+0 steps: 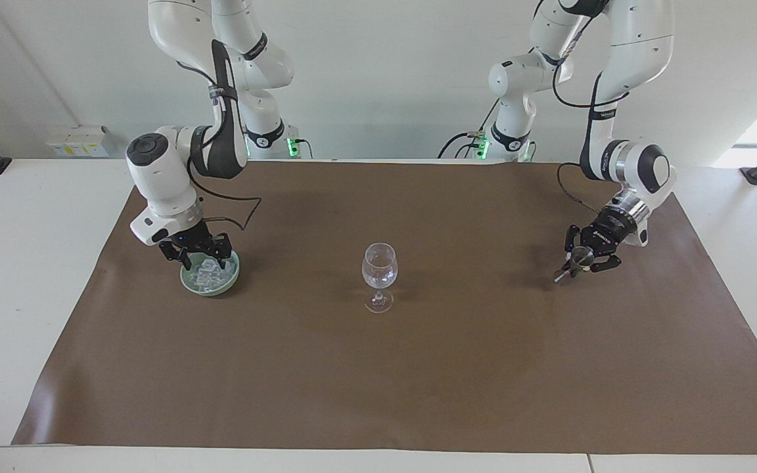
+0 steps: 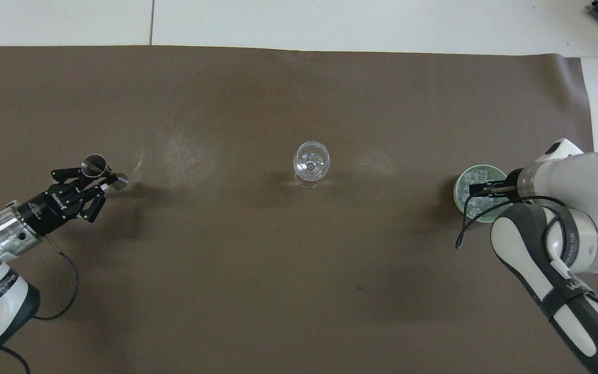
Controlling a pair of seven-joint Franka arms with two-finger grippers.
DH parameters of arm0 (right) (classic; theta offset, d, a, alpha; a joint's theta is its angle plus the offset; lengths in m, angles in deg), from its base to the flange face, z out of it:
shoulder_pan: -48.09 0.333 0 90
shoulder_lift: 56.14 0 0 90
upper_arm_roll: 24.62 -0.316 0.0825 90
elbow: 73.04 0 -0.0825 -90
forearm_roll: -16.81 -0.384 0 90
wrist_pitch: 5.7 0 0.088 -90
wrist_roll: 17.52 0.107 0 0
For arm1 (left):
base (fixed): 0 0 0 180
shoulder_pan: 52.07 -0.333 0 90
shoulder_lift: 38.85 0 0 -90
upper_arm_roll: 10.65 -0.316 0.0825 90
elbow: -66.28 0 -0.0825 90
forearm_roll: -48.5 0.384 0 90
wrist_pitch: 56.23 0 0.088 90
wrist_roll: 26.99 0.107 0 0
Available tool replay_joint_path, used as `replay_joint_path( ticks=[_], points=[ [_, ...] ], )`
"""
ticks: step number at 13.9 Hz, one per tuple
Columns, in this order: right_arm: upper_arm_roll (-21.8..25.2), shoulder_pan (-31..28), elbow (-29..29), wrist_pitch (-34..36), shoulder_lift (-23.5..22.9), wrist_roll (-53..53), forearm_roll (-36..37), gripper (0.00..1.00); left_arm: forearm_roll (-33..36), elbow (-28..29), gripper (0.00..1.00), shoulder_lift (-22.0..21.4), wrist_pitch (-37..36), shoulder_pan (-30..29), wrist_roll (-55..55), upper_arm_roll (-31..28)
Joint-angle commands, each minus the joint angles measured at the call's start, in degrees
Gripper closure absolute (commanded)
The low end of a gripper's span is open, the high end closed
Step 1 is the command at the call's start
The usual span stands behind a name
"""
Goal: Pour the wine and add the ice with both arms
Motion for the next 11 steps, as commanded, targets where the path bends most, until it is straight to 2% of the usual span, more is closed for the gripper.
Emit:
replay_joint_path(
  ticks=[1,4,5,6,9,11],
  points=[
    [-0.4,-0.6,1.4,1.1,1.3,-1.0,0.2,0.19,-3.2,0.7,1.00,0.9,-1.3,-0.6,3.7,0.5],
    [-0.4,-0.6,1.2,3.3,1.4,-1.3,0.2,0.19,-4.7,0.6,1.00,1.4,-0.4,-0.2,4.2,0.5],
    [-0.4,-0.6,1.1,3.3,1.4,-1.3,0.2,0.22,-5.8,0.6,1.00,1.5,0.5,-0.1,4.7,0.5],
    [-0.3,-0.6,1.1,3.3,1.4,-1.3,0.3,0.30,-6.0,0.6,1.00,1.5,0.9,-0.1,4.8,0.5],
    [-0.3,-0.6,1.0,2.6,1.3,-1.1,0.6,0.43,-7.1,0.3,1.00,2.3,2.7,0.6,5.1,0.5],
    [-0.3,-0.6,0.8,2.3,1.2,-0.9,0.6,0.44,-7.2,0.3,1.00,2.5,4.2,1.1,5.1,0.5]
  ],
)
